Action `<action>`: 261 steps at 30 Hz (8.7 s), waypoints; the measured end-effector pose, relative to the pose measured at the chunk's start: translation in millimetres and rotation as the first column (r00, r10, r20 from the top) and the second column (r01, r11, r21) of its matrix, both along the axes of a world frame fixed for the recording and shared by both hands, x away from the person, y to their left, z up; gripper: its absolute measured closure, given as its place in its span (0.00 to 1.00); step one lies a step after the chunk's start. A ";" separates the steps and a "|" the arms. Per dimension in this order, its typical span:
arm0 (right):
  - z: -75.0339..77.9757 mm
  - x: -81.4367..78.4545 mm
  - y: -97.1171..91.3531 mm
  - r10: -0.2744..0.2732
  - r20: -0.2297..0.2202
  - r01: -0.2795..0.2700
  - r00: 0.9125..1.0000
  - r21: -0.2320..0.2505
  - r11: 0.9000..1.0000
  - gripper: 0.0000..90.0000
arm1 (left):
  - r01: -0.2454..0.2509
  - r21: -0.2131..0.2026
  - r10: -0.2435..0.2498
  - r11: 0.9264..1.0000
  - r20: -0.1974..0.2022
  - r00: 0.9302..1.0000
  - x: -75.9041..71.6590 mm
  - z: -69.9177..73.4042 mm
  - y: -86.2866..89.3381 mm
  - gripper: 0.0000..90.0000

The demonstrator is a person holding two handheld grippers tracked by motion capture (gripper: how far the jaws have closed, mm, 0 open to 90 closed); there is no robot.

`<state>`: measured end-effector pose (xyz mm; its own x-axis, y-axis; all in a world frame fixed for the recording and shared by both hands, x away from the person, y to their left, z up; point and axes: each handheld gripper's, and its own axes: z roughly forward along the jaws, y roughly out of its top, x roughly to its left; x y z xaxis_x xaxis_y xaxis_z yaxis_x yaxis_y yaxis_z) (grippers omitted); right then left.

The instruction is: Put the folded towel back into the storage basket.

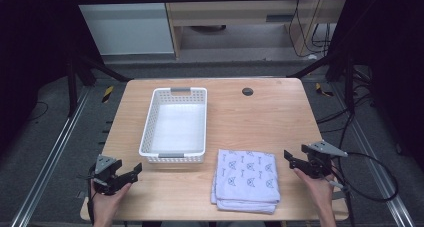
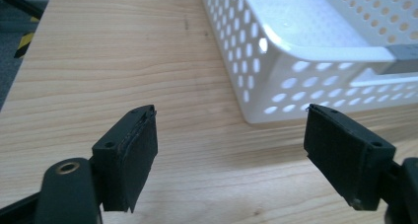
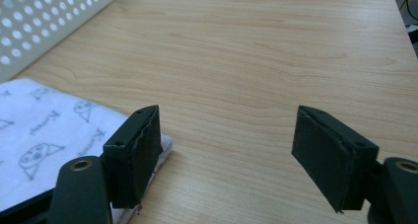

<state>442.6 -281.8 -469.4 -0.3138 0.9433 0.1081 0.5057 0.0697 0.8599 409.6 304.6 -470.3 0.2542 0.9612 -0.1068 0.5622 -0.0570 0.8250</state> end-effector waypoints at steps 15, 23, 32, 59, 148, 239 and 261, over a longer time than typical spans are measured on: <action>3.5 -3.1 14.4 0.060 0.032 -0.060 0.998 -0.009 0.998 0.30 | 0.100 0.002 -0.100 0.995 0.027 0.995 -8.3 4.7 -27.8 0.24; 5.6 -2.9 15.6 0.092 0.033 -0.092 0.995 -0.001 0.996 0.30 | 0.100 0.002 -0.100 0.995 0.037 0.994 -10.4 6.5 -28.7 0.25; 11.9 -2.4 22.8 0.129 0.042 -0.128 0.991 -0.013 0.992 0.28 | 0.116 -0.002 -0.116 0.993 0.041 0.992 -12.0 9.5 -32.7 0.27; 35.4 -3.1 40.1 0.181 0.073 -0.181 0.981 -0.011 0.983 0.25 | 0.229 0.011 -0.229 0.973 0.085 0.970 -17.2 29.0 -63.8 0.27; -12.2 9.9 51.8 0.225 -0.159 -0.238 0.961 -0.063 0.969 0.38 | 0.484 0.118 -0.477 0.867 -0.087 0.875 -6.9 -18.1 -220.3 0.22; 8.6 6.3 47.3 0.274 -0.195 -0.256 0.942 0.114 0.960 0.81 | 0.541 -0.067 -0.545 0.838 -0.092 0.833 -12.6 6.2 -230.4 0.80; 47.2 -6.9 54.2 0.270 -0.046 -0.265 0.962 0.089 0.960 0.81 | 0.545 -0.052 -0.544 0.837 0.017 0.839 -21.1 41.3 -221.6 0.80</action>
<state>435.6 -227.6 -422.2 -0.5445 0.8130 0.2063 0.5265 0.1398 0.8386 388.5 83.0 -429.0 0.7351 0.6606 -0.1527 0.4524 -0.3101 0.8362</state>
